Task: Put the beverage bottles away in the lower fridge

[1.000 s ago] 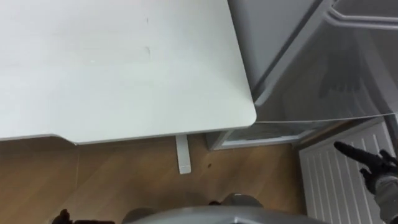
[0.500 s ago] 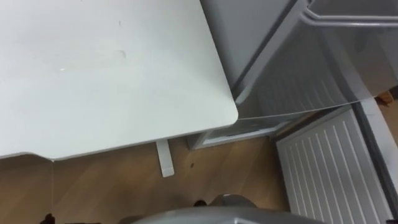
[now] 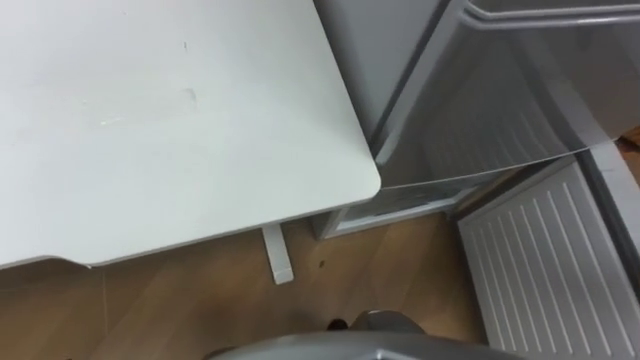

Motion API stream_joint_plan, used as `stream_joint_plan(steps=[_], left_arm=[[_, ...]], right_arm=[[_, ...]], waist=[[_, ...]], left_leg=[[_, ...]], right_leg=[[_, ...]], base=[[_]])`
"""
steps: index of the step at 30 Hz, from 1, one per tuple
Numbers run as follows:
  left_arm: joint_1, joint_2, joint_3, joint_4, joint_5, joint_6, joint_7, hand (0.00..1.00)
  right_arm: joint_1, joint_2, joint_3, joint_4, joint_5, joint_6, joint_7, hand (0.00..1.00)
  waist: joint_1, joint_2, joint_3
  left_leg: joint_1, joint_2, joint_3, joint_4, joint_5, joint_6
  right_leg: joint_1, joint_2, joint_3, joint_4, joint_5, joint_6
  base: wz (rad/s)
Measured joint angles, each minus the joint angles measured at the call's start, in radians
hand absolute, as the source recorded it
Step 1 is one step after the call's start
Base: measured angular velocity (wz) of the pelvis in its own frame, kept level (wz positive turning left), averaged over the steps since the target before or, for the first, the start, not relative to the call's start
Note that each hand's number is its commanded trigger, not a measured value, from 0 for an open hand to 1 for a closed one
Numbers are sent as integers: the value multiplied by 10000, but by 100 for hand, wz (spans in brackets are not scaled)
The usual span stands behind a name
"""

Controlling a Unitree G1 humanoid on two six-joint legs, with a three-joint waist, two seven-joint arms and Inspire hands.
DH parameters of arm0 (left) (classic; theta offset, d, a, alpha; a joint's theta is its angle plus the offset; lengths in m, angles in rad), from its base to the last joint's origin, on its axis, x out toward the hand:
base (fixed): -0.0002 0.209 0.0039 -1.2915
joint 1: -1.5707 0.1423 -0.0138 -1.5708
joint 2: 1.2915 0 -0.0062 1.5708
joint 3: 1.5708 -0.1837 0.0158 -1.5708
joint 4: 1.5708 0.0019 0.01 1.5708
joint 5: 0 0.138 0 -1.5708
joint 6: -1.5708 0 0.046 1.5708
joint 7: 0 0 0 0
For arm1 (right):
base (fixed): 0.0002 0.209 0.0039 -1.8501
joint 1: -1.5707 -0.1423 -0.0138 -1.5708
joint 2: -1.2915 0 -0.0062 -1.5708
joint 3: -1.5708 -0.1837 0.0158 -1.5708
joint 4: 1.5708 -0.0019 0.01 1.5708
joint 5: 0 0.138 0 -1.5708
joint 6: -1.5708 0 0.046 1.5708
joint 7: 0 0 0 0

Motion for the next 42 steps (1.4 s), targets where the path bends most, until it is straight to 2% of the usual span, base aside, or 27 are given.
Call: stream_joint_plan(steps=[2,3,5,6,8,11,15,17,19,22,26,31,40,42], left_arm=[[41,63,94,1,357,64,-178,0],[61,184,94,2,545,94,-243,0],[125,289,280,0,646,142,-245,0],[180,318,382,-3,691,160,-241,0],[237,377,475,-47,719,160,-242,0],[234,433,473,-74,736,196,-331,0],[232,433,469,-84,723,238,-564,0],[236,433,436,-84,721,261,-620,0],[236,432,379,-74,717,283,-619,0],[241,422,250,30,736,379,-652,0],[240,430,262,96,729,375,-760,0],[20,392,162,107,735,336,-954,0],[-161,392,47,110,802,336,-1115,0],[-166,392,39,103,1112,342,-1195,0]], right_arm=[[-140,-118,-3,345,-17,44,171,0],[-156,-212,-5,543,-11,56,225,0],[-191,-400,-5,907,-7,105,311,0],[-232,-535,-6,1164,8,120,334,0],[-230,-613,-5,1446,145,127,398,0],[-251,-614,1,1839,170,339,604,0],[-245,-615,5,2343,160,432,935,0],[-230,-616,15,2515,176,552,1008,0],[-200,-614,16,2738,224,613,1124,0],[149,-615,-9,2740,187,689,1196,0],[450,-621,12,2725,132,615,1353,0],[615,-525,35,2727,103,428,1538,0],[838,-318,30,2669,-360,229,2017,0],[920,-155,81,2591,-625,235,2112,0]], waist=[[25,145,-24],[40,236,-13],[54,304,-18],[56,398,-65],[77,459,-58],[96,417,-33],[104,281,9],[52,273,41],[48,286,41],[75,432,11],[181,658,34],[202,589,66],[241,453,64],[349,428,38]], left_leg=[[-96,-5,32,48,0,0],[-150,-4,33,70,1,1],[-195,-1,47,73,10,-8],[-223,-3,64,78,11,-8],[-211,-8,84,81,28,-13],[-221,-11,109,131,43,-23],[-257,-6,107,228,70,-44],[-287,6,93,274,73,-51],[-374,31,75,290,73,-55],[-410,53,66,220,90,-87],[-435,61,82,215,134,-151],[-434,93,76,230,156,-189],[-410,122,89,211,177,-227],[-389,135,89,213,182,-235]], right_leg=[[-108,-9,24,25,1,-1],[-168,-7,37,45,2,-3],[-226,3,58,49,6,-11],[-264,6,76,49,8,-15],[-279,4,102,78,3,-22],[-354,-10,155,202,-36,-78],[-418,-14,272,275,-158,-115],[-449,-24,249,353,-200,-141],[-512,-17,229,374,-208,-154],[-558,8,224,393,-203,-181],[-641,17,181,423,-239,-232],[-662,-21,43,526,-311,-295],[-671,-12,22,557,-340,-340],[-689,14,27,559,-351,-358]], base=[[-4],[-3],[-2],[-4],[-2],[-1],[0],[2],[3],[0],[0],[3],[0],[-4]])
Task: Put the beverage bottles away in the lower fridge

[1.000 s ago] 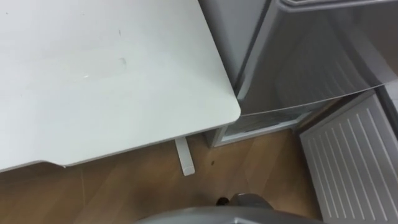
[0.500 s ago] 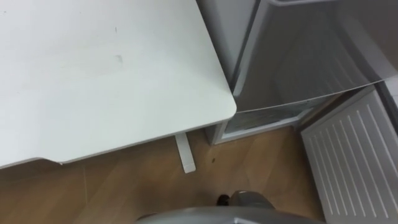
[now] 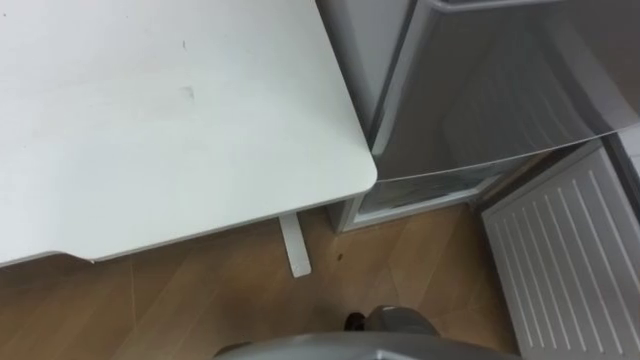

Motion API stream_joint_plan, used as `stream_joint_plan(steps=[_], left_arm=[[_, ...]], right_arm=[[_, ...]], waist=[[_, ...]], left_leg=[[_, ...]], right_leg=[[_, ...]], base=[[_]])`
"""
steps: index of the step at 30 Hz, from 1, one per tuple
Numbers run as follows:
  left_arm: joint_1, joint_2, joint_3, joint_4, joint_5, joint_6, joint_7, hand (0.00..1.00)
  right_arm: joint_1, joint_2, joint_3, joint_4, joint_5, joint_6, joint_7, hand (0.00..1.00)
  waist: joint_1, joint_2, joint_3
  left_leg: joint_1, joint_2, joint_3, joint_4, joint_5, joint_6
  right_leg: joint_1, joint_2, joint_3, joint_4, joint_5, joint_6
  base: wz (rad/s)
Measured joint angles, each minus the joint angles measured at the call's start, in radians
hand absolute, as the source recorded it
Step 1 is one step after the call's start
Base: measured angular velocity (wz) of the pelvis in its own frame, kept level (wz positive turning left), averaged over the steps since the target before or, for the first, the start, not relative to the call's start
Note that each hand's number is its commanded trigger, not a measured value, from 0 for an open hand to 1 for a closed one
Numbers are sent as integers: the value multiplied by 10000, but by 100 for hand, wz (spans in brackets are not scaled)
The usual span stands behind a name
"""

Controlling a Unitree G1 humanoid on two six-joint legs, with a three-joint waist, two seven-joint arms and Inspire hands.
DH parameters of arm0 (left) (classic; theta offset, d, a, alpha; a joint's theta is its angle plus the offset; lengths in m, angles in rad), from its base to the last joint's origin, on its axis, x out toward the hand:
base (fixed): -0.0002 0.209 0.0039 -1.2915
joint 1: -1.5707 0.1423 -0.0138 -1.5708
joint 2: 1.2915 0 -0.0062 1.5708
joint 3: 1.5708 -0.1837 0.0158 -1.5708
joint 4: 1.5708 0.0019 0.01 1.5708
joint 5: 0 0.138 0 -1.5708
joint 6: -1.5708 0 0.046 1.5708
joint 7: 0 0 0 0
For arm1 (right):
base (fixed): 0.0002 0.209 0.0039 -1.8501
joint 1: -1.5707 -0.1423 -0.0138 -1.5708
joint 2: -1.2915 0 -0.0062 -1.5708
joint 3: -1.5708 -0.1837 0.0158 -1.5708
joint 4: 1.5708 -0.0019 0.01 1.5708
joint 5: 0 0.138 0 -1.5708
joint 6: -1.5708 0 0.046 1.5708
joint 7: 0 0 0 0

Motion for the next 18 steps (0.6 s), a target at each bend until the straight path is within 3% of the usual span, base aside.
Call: stream_joint_plan(steps=[5,8,9,13,16,18], left_arm=[[-1,-1,-302,6,257,-2,-280,0],[-126,-5,-896,-22,264,-12,-335,0],[-167,-28,-1065,4,264,-37,-437,0],[-443,-202,-1695,82,260,21,-580,0],[-476,-338,-2133,46,185,133,-662,0],[-617,-450,-2313,110,191,449,-634,0]], right_arm=[[203,310,1083,-446,-794,101,474,0],[580,438,2186,-1432,-845,324,750,0],[970,547,2468,-1953,-846,327,786,0],[2188,771,3119,-3963,-874,579,842,0],[4106,905,3219,-7066,-790,1189,847,0],[5343,1103,3269,-9510,-683,1781,848,0]], waist=[[128,-102,49],[225,-197,78],[432,-235,75],[634,-253,78],[898,-337,115],[1217,-501,207]], left_leg=[[39,67,2,-66,30,-53],[29,122,159,-103,48,-83],[146,164,335,-124,50,-90],[146,377,502,-153,83,-161],[234,520,587,-307,142,-262],[418,579,723,-418,186,-334]], right_leg=[[56,90,-24,-107,30,-67],[7,175,64,-215,175,-110],[24,259,229,-235,214,-138],[227,500,296,-805,615,-214],[460,732,348,-1315,914,-309],[564,859,508,-1450,1055,-387]], base=[[-4],[-18],[-35],[-19],[-15],[-27]])
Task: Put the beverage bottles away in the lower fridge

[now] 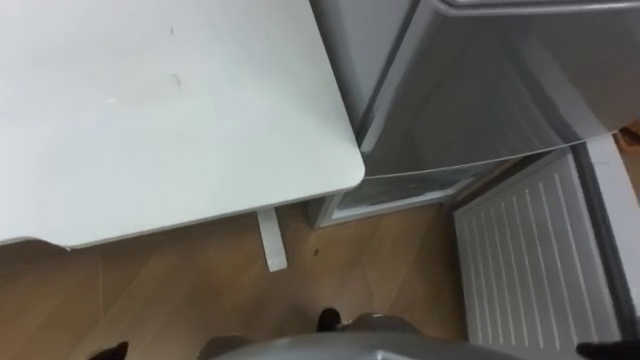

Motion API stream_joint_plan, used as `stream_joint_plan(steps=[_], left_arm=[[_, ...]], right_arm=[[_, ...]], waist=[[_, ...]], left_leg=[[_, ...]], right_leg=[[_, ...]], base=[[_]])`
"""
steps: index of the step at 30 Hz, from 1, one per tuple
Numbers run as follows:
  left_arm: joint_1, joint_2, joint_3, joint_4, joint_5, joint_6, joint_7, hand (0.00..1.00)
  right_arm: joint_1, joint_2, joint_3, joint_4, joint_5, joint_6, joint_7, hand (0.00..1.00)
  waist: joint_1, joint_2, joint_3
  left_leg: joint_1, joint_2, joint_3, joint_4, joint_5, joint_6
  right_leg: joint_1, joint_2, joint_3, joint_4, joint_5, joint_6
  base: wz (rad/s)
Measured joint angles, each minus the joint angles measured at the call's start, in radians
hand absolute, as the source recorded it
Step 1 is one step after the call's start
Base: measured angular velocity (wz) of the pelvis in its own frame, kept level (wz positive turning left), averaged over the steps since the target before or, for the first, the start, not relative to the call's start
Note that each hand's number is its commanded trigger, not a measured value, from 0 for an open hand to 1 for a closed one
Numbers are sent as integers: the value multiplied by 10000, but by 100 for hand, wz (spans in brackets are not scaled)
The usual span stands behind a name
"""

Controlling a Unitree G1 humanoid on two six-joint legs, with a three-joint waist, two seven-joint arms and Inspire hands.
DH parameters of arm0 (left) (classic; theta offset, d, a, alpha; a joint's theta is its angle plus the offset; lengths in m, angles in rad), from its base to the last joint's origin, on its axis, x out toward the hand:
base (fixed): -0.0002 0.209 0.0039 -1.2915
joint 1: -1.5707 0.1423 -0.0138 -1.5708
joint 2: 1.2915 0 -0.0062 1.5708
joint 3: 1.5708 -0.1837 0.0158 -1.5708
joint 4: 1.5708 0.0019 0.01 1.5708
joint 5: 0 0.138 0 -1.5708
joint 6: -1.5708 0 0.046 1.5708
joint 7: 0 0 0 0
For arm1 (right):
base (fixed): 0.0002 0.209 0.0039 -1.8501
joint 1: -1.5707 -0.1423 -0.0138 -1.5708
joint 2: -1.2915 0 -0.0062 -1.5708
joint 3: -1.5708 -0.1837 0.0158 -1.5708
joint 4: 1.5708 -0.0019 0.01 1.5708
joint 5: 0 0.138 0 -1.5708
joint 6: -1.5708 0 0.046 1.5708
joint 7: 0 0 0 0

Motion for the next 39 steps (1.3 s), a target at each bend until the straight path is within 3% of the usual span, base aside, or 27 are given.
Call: stream_joint_plan(steps=[2,4,5,6,8,10,11,12,14,15,16,17,18,20,21,23,27,32,36,39], left_arm=[[-245,-39,-431,167,-8,91,76,0],[-430,-155,-856,243,-9,144,290,0],[-575,-193,-1063,393,-5,155,390,0],[-795,-204,-1256,558,-3,175,448,0],[-944,-230,-1406,560,-9,188,587,0],[-941,-371,-1404,517,-8,261,751,0],[-939,-546,-1390,470,-4,360,816,0],[-941,-709,-1360,457,-5,453,807,0],[-868,-874,-1099,496,3,555,793,0],[-737,-877,-932,509,0,640,778,0],[-682,-860,-870,514,-2,705,778,0],[-632,-824,-762,565,-30,768,791,0],[-610,-762,-748,576,-214,834,826,0],[-610,-728,-741,575,-443,894,874,0],[-602,-758,-766,570,-623,903,936,0],[-694,-842,-828,573,-810,913,1013,0],[-712,-713,-910,543,-817,922,1238,0],[-695,-705,-906,468,-860,943,1351,0],[-641,-728,-856,503,-1561,928,1507,0],[-543,-733,-572,571,-1696,915,1512,0]], right_arm=[[792,310,4,-1954,16,261,4,0],[1320,643,4,-3593,338,277,229,0],[1413,917,22,-4359,915,227,515,0],[1383,1169,234,-4808,1668,-181,901,0],[845,1676,817,-4904,2932,-818,1729,0],[-238,2040,2035,-4891,4039,-869,2708,0],[-879,2147,2898,-4868,4648,-799,3395,0],[-1301,2106,3465,-4662,5118,-468,3888,0],[-1605,2103,3808,-4529,5440,-159,4781,0],[-1712,2102,3850,-4536,5584,-113,5356,0],[-1781,2095,3846,-4535,5755,-58,5612,0],[-1899,2093,3843,-4534,6049,-6,6013,0],[-1966,2099,3877,-4534,6303,30,6357,0],[-2006,2098,3936,-4523,6596,216,6778,0],[-2019,2096,3929,-4526,6702,289,7072,0],[-1941,2087,3934,-4508,6722,339,7464,0],[-1870,2080,3936,-4483,6215,732,8395,0],[-1877,2071,3937,-4149,6084,847,9230,0],[-1908,2059,3879,-3892,5709,873,9735,0],[-1847,2045,3645,-3701,4550,952,10215,0]], waist=[[68,-107,59],[127,-151,78],[246,-183,96],[379,-184,97],[561,-113,74],[600,94,15],[618,240,-53],[926,318,-102],[1160,425,-171],[1157,361,-182],[1153,273,-177],[1150,152,-229],[1145,-137,-228],[1195,-462,-201],[1254,-653,-236],[1307,-742,-226],[1341,-661,-230],[1337,-490,-246],[1300,-438,-236],[1272,-433,-239]], left_leg=[[5,11,1,10,28,-25],[-25,12,60,9,33,-37],[-84,-4,91,9,45,-47],[-147,-17,72,3,94,-34],[-259,-48,-70,-21,165,5],[-442,-118,-362,-52,271,10],[-538,-196,-547,-141,366,42],[-584,-252,-633,-252,459,118],[-625,-358,-915,-368,578,163],[-628,-413,-1091,-358,613,179],[-628,-434,-1125,-362,636,185],[-615,-450,-1145,-362,658,190],[-602,-451,-1141,-363,663,195],[-492,-468,-1123,-363,660,198],[-406,-493,-1108,-356,640,226],[-265,-498,-1103,-350,533,299],[-260,-554,-1103,-334,444,367],[-230,-558,-1129,-404,445,366],[-154,-560,-1127,-443,439,359],[-83,-579,-1126,-538,438,357]], right_leg=[[14,1,-30,-9,55,-22],[22,-56,-224,-145,124,72],[-8,-125,-362,-234,227,106],[3,-144,-508,-388,344,83],[-13,-196,-599,-480,411,83],[-68,-252,-796,-475,387,87],[-115,-283,-876,-460,357,116],[-150,-345,-987,-453,349,123],[-161,-477,-1212,-318,297,59],[-140,-608,-1395,-194,177,85],[-130,-638,-1457,-122,119,98],[-56,-676,-1550,-128,70,126],[19,-718,-1632,-149,38,151],[173,-714,-1660,-176,6,187],[299,-740,-1669,-198,-20,236],[534,-748,-1734,-296,3,316],[586,-805,-1734,-321,44,384],[590,-800,-1757,-315,13,410],[643,-802,-1755,-297,-37,433],[670,-804,-1763,-294,-66,454]], base=[[-11],[-17],[-16],[-9],[24],[46],[44],[43],[43],[46],[39],[30],[26],[14],[9],[8],[1],[1],[0],[0]])
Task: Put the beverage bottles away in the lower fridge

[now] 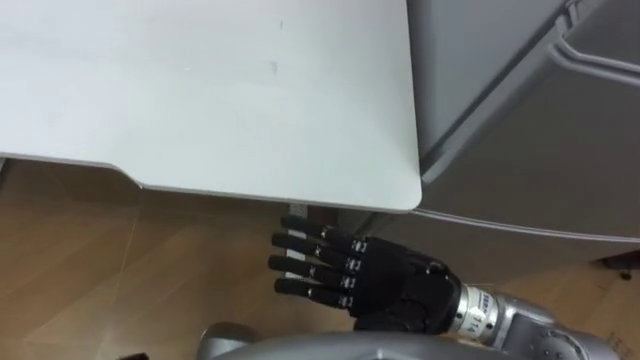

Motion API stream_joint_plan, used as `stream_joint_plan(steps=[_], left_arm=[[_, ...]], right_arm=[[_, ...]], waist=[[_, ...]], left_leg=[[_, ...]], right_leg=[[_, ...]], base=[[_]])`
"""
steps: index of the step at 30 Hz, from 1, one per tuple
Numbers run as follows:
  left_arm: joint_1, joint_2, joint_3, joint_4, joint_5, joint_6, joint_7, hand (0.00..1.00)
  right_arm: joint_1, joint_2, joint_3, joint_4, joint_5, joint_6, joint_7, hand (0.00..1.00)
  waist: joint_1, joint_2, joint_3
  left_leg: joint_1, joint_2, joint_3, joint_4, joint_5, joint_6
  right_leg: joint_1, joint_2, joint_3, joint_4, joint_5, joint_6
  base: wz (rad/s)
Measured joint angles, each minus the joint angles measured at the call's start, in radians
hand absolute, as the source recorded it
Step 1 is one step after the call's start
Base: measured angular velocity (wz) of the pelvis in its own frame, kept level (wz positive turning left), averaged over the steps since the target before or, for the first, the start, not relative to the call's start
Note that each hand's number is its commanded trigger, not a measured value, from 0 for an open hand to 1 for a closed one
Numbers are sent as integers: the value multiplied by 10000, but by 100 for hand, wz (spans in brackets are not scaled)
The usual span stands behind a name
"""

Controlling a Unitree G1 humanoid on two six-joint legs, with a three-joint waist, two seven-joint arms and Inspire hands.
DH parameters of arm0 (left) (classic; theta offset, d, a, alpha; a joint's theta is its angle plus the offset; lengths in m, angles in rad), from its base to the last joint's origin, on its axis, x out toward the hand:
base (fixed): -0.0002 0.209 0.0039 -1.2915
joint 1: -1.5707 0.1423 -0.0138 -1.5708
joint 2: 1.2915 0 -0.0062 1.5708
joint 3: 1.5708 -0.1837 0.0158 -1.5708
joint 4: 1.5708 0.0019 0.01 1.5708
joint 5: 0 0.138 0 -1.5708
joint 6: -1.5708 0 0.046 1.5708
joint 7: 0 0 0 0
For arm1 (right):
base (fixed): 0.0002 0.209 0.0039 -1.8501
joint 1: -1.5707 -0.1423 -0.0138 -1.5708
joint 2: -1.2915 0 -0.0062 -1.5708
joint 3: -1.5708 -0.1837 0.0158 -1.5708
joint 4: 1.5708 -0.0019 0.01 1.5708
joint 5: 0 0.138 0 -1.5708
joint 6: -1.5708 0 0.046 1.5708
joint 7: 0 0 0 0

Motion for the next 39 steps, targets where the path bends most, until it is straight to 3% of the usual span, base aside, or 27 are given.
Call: stream_joint_plan(steps=[4,9,15,18,22,25,27,30,33,39], left_arm=[[259,-14,478,-12,-90,-65,-6,0],[400,-21,911,-34,-82,-377,24,0],[475,-53,1296,-223,-99,-476,78,0],[469,-31,1354,-226,-46,-461,58,0],[592,-48,1353,-562,52,-310,97,0],[694,-120,1351,-720,211,-192,157,0],[743,-125,1348,-695,298,-179,246,0],[833,-257,1360,-704,332,-194,626,0],[928,-370,1367,-704,332,-172,881,0],[857,-612,1540,-652,566,-364,864,0]], right_arm=[[43,3,-584,564,-1442,-19,194,0],[-65,-3,-1768,2270,-5301,-259,-2,0],[-304,168,-2440,3084,-7009,-917,-533,0],[-734,261,-2491,3682,-7624,-959,-979,0],[-809,488,-2780,4454,-7705,-982,-1763,0],[-808,764,-3314,5291,-7532,-1017,-2507,0],[-818,792,-3503,5904,-7248,-1104,-2997,0],[-864,852,-3603,7660,-6959,-1134,-4458,0],[-1042,1063,-4034,8810,-6170,-1200,-4829,0],[-1107,1356,-4025,9959,-4596,-1495,-5900,0]], waist=[[-229,4,1],[-662,33,2],[-818,76,-7],[-814,79,-8],[-805,118,0],[-812,297,11],[-819,431,-26],[-789,630,-18],[-938,708,-1],[-1025,769,33]], left_leg=[[0,-21,-100,-5,0,1],[-24,-123,-414,-11,-3,39],[129,-142,-438,-31,-1,53],[206,-166,-443,-28,0,55],[222,-168,-443,-51,-18,77],[290,-184,-418,-125,-34,92],[379,-195,-420,-182,-33,93],[558,-233,-463,-217,-30,97],[626,-246,-448,-218,-30,97],[772,-259,-434,-209,-31,96]], right_leg=[[50,-31,-88,-25,-9,15],[190,-162,-365,-6,-87,95],[307,-182,-401,-7,-94,108],[370,-201,-393,-7,-100,122],[419,-199,-381,-27,-131,165],[468,-202,-355,-31,-160,199],[534,-207,-374,-36,-178,224],[699,-235,-400,-37,-263,299],[769,-244,-369,-52,-295,322],[910,-266,-380,-44,-350,350]], base=[[8],[17],[1],[0],[1],[0],[2],[6],[0],[0]])
